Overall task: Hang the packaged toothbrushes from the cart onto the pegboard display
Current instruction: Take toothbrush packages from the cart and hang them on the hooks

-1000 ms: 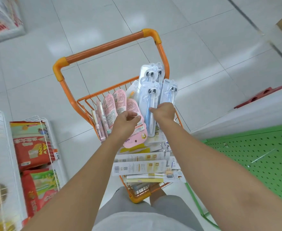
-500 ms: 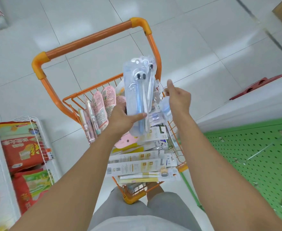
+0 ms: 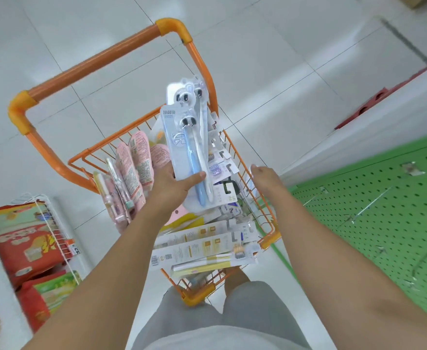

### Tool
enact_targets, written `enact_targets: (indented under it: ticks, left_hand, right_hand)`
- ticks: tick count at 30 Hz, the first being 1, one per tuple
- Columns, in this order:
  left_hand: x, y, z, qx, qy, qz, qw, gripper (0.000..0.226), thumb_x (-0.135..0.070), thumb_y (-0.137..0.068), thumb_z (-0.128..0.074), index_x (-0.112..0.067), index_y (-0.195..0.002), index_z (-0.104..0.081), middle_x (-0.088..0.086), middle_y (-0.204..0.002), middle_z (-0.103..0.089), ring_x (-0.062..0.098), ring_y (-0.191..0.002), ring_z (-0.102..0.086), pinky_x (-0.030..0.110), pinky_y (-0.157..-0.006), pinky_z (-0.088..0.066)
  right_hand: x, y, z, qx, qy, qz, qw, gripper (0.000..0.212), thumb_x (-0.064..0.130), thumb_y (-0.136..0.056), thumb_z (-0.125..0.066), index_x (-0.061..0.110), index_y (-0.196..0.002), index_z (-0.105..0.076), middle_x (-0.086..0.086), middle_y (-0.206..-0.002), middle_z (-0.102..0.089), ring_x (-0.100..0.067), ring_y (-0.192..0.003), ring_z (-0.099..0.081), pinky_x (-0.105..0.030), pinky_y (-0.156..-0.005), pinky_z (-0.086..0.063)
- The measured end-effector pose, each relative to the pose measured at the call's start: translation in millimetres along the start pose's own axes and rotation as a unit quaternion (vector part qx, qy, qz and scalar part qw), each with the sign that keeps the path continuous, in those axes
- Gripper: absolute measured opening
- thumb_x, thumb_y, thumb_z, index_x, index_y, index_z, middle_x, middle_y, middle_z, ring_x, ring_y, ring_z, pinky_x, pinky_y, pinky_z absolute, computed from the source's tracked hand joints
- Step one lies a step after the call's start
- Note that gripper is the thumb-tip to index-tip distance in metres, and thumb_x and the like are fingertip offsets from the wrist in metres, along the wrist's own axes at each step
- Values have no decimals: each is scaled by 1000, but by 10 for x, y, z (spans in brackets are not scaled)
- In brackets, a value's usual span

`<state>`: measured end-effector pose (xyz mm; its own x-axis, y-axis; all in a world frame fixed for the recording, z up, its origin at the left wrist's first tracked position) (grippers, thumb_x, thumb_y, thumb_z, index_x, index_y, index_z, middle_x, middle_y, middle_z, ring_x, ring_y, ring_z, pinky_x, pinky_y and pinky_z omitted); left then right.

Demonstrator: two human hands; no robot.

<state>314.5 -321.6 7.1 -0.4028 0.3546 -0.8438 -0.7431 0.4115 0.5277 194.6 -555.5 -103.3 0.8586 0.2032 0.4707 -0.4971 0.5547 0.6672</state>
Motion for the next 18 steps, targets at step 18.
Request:
enact_targets:
  ticks: [18]
  left_hand:
    - [427,-13,28,3,-42,11,999,42,-21,-85,-79,-28,-121,-59,-7,-107,-71,16,-101,-69,38,-88,-57]
  right_hand:
    - [241,271,-1085,86,-58,10,995,32,23,-104,-46,10,-83,-66,-3,-70,-49,-30,-77,-53,-41,-74,-54]
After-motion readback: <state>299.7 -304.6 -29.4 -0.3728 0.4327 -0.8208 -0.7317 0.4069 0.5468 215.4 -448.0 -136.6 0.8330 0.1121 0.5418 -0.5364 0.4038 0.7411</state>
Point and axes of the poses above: each hand's wrist, its own y-axis away from the middle knuckle, its own z-axis out of the back of the hand, x = y × z, the point moved 10 cm from there along -y, towards the middle knuckle
